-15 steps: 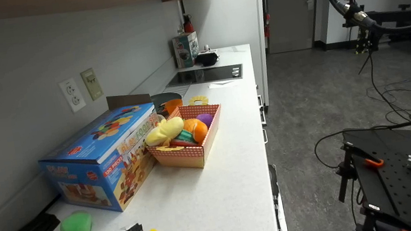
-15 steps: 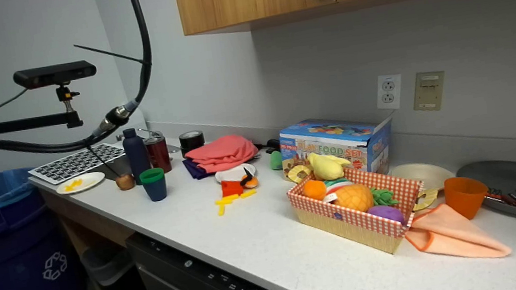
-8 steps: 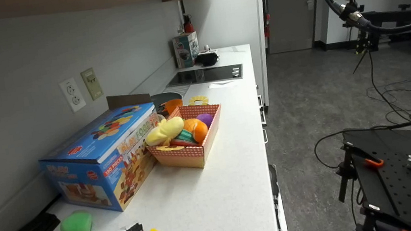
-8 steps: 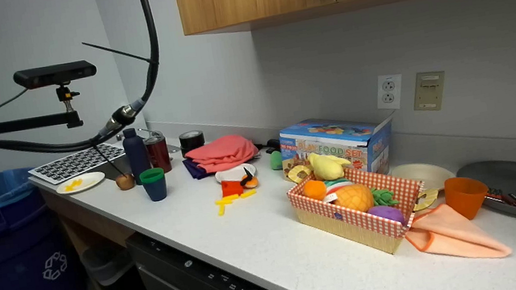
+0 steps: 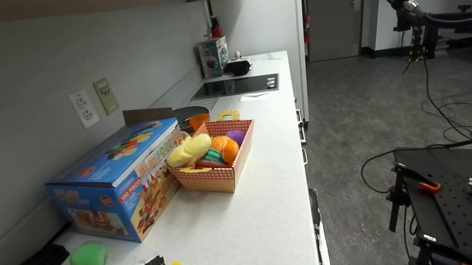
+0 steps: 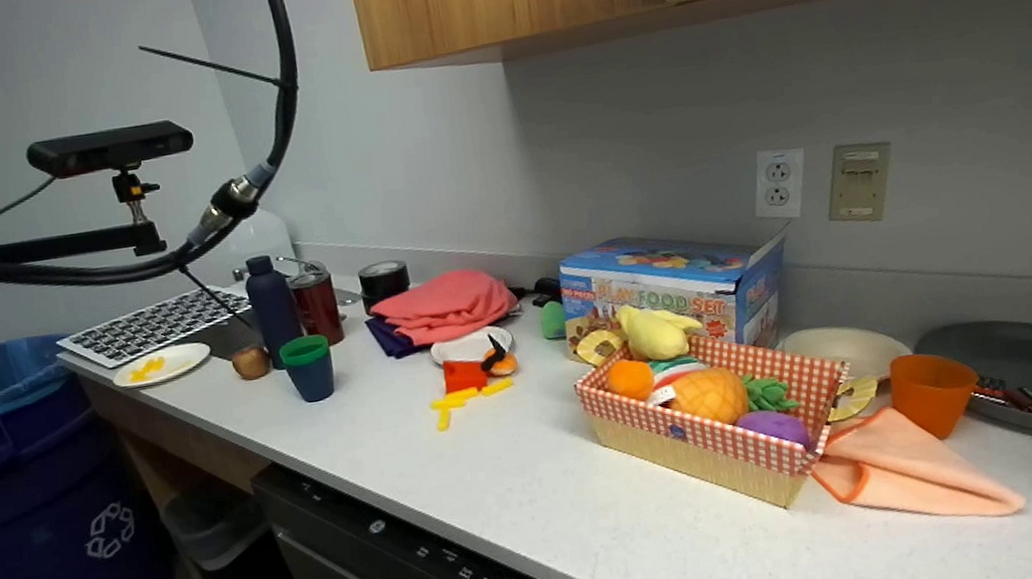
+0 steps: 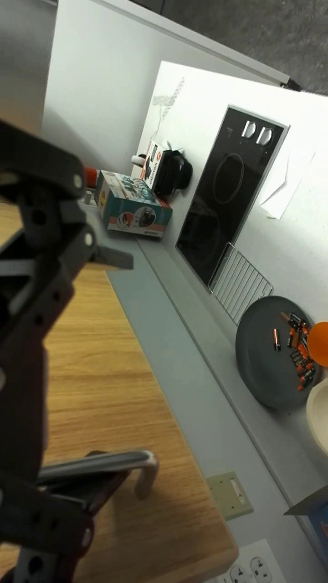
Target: Open the right door on the first upper cabinet from the left
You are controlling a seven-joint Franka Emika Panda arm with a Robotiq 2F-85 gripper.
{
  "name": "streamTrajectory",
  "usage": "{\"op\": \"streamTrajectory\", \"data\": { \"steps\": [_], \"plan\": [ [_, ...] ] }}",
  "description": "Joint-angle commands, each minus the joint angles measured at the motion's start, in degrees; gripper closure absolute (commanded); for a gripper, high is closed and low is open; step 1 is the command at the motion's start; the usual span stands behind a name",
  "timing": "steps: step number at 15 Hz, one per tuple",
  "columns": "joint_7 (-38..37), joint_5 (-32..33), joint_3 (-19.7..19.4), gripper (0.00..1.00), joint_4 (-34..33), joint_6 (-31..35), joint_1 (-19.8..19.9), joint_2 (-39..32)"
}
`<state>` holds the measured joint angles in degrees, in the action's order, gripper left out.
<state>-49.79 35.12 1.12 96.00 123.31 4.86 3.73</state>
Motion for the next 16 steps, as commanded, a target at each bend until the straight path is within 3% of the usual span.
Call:
{"op": "streamTrajectory", "data": {
  "steps": [1,4,13,16],
  "plan": [
    [-0.45,3.17,-2.35,0.00,4.38,-5.01,1.47,4.10],
    [-1.66,4.09,-2.83,0.00,7.67,-2.68,2.20,6.56],
    [-14.33,16.57,-2.52,0.00,23.64,11.22,6.72,17.18],
    [-12.81,13.02,-3.00,0.00,25.44,11.39,6.87,18.67]
  ]
}}
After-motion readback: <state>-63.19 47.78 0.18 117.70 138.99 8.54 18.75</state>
